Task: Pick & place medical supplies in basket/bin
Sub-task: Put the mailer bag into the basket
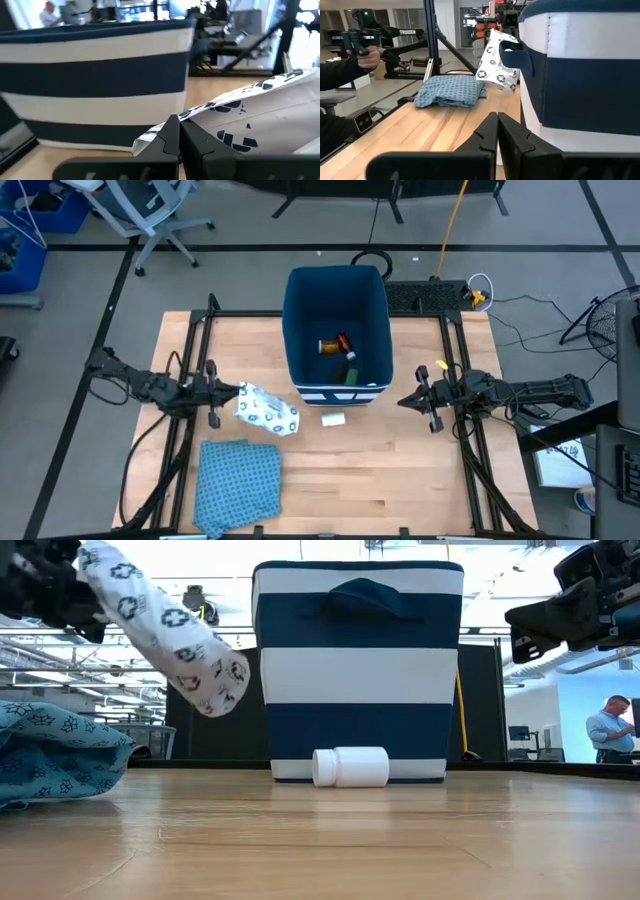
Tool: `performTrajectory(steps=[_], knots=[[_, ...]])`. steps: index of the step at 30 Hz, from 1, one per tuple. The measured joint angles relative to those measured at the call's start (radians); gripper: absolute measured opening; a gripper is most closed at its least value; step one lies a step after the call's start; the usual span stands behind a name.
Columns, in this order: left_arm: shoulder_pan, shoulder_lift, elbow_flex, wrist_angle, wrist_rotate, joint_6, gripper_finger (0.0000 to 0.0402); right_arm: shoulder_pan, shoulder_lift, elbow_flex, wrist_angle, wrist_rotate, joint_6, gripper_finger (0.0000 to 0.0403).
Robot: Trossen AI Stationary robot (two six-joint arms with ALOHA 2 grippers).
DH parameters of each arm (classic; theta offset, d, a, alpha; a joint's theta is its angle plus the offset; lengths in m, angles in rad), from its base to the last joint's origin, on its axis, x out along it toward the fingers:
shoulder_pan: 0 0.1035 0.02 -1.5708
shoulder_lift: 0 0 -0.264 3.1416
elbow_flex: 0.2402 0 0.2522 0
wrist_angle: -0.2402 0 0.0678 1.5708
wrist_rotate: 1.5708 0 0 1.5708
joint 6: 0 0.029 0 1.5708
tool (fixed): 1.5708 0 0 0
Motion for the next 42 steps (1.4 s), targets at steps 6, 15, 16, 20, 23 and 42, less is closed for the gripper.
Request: performTrajectory(steps=[6, 15, 16, 20, 23, 42], knots=[[0.071, 0.001, 0.004, 0.003, -0.087, -0.12, 0.0001, 0.0, 0.0, 0.0, 0.002, 0.001, -0.03, 0.0004], [0.118, 0.025, 0.123, 0.135, 0.253, 0.002, 0.0001, 0.0, 0.0, 0.0, 0.002, 0.003, -0.044, 0.0004], [0.12, 0.039, 0.162, 0.132, 0.255, 0.008, 0.0001, 0.0, 0.0, 0.0, 0.001, 0.003, -0.049, 0.0004], [0.144, 0.148, 0.358, 0.056, 0.202, 0.033, 0.0001, 0.0, 0.0, 0.0, 0.001, 0.003, -0.057, 0.0004], [0.174, 0.286, 0.52, -0.012, 0.217, 0.079, 0.0001, 0.0, 0.0, 0.0, 0.002, 0.003, -0.056, 0.0004], [0.793, 1.16, 1.274, -0.195, 0.559, 0.145, 0.0, -0.002, 0.0, 0.0, 0.04, 0.056, -0.072, 0.0004]])
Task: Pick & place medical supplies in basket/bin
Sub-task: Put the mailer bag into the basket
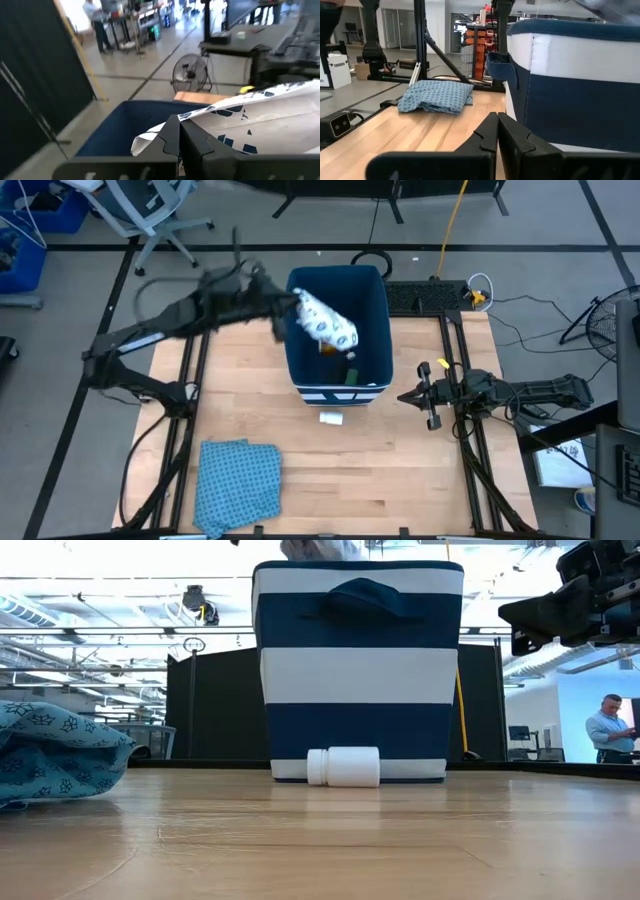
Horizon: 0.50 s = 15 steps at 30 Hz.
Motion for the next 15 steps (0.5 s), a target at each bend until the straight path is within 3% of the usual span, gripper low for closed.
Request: performTrajectory(steps=[9, 15], knots=[[0.195, 0.261, 0.125, 0.011, 0.217, -0.009, 0.0, 0.0, 0.0, 0.0, -0.001, 0.0, -0.012, 0.0004], [0.222, 0.393, 0.205, 0.022, 0.234, 0.04, 0.0, 0.0, 0.0, 0.0, 0.006, 0.001, -0.018, 0.0004]])
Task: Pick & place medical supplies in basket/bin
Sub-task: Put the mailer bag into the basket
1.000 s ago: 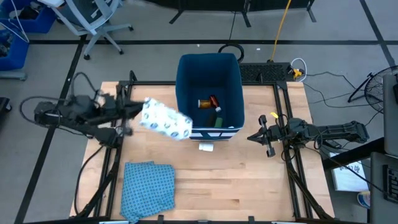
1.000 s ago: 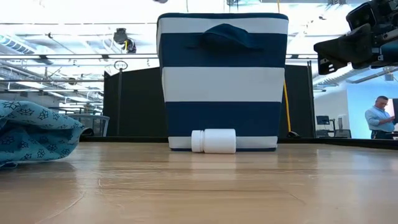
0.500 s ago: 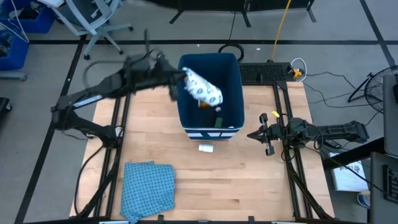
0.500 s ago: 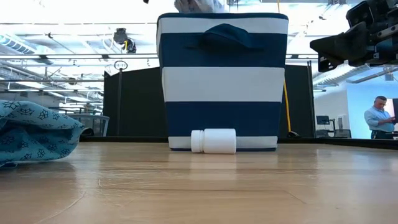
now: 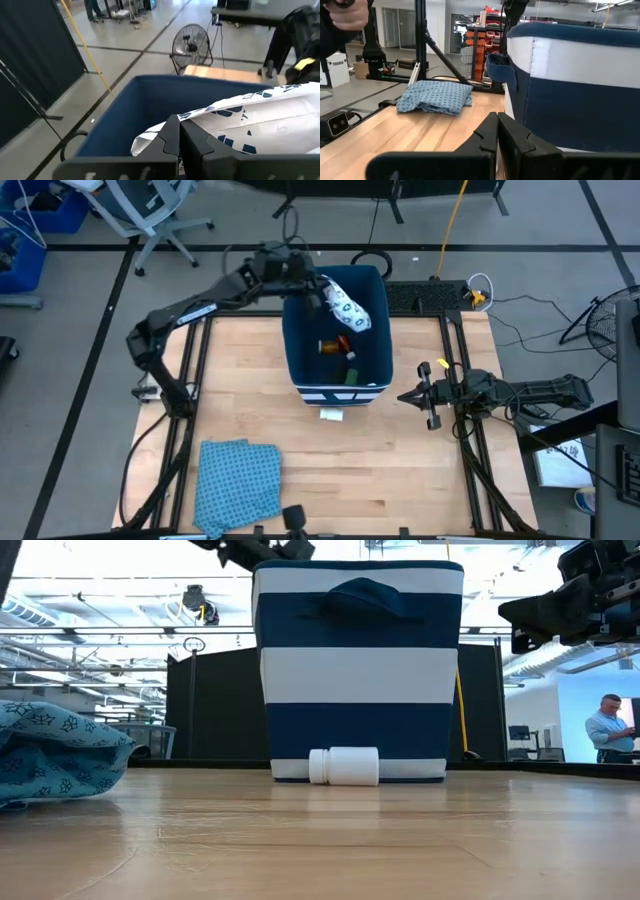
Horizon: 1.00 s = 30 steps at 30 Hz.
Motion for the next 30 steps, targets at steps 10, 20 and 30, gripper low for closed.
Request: performTrajectory(steps=[10, 20, 30], knots=[[0.015, 0.079, 0.069, -0.008, 0.055, 0.04, 0.0, 0.0, 0.0, 0.0, 0.0, 0.001, 0.005, 0.0004], [0.037, 0.119, 0.067, -0.009, 0.089, 0.016, 0.0, 0.0, 0.0, 0.0, 0.0, 0.0, 0.009, 0.0004], [0.052, 0.205, 0.066, -0.019, 0.079, 0.081, 0.0, 0.0, 0.0, 0.0, 0.008, 0.002, 0.002, 0.0004]])
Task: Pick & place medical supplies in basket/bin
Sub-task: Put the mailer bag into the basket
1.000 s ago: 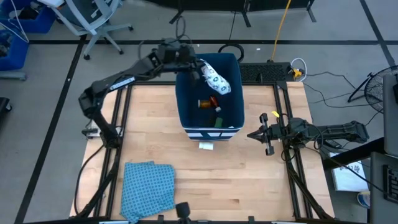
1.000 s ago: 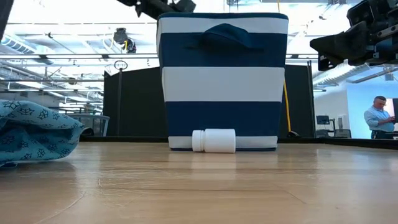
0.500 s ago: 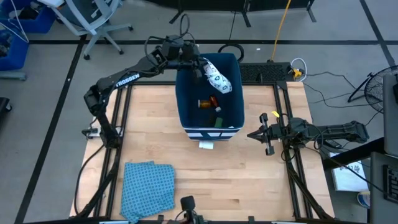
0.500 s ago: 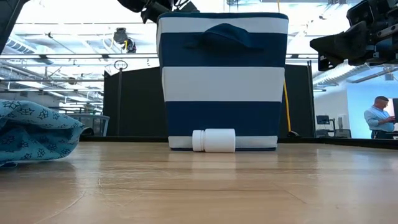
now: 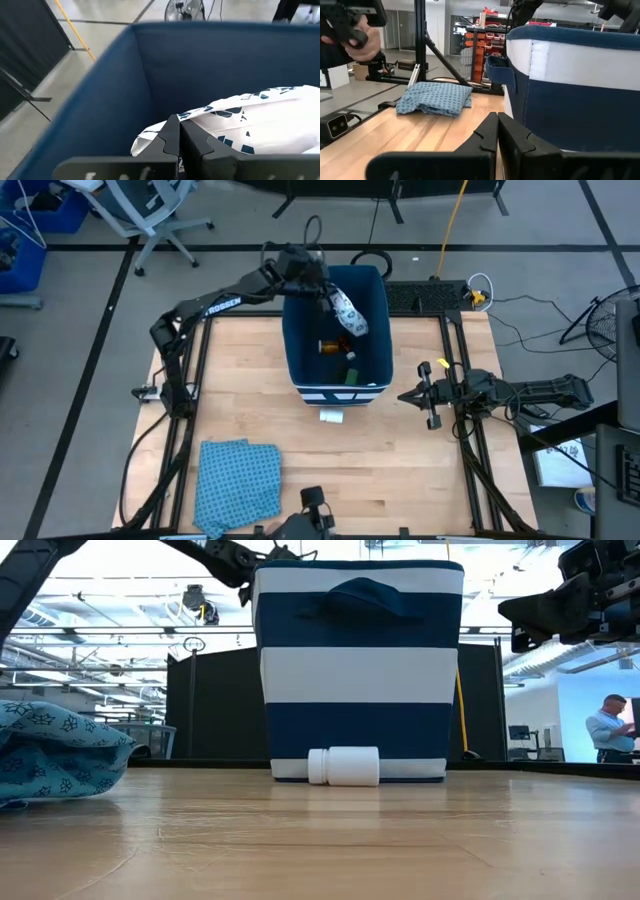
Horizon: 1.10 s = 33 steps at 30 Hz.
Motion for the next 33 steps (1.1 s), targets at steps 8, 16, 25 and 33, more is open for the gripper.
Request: performTrajectory(steps=[8, 16, 25, 33], knots=[[0.005, 0.077, 0.0, -0.003, -0.004, 0.022, 0.0, 0.0, 0.0, 0.0, 0.052, -0.002, 0.0, 0.0004], [0.006, 0.142, 0.0, -0.081, -0.036, 0.061, 0.0, 0.0, 0.004, 0.0, 0.029, -0.002, -0.001, 0.0004], [-0.014, 0.139, 0.002, -0.136, -0.096, 0.145, 0.0, 0.0, 0.004, 0.0, 0.029, -0.002, -0.028, 0.0004], [-0.101, 0.14, 0.14, -0.37, -0.112, 0.408, 0.0, 0.0, 0.004, 0.0, 0.045, -0.001, -0.055, 0.0004]])
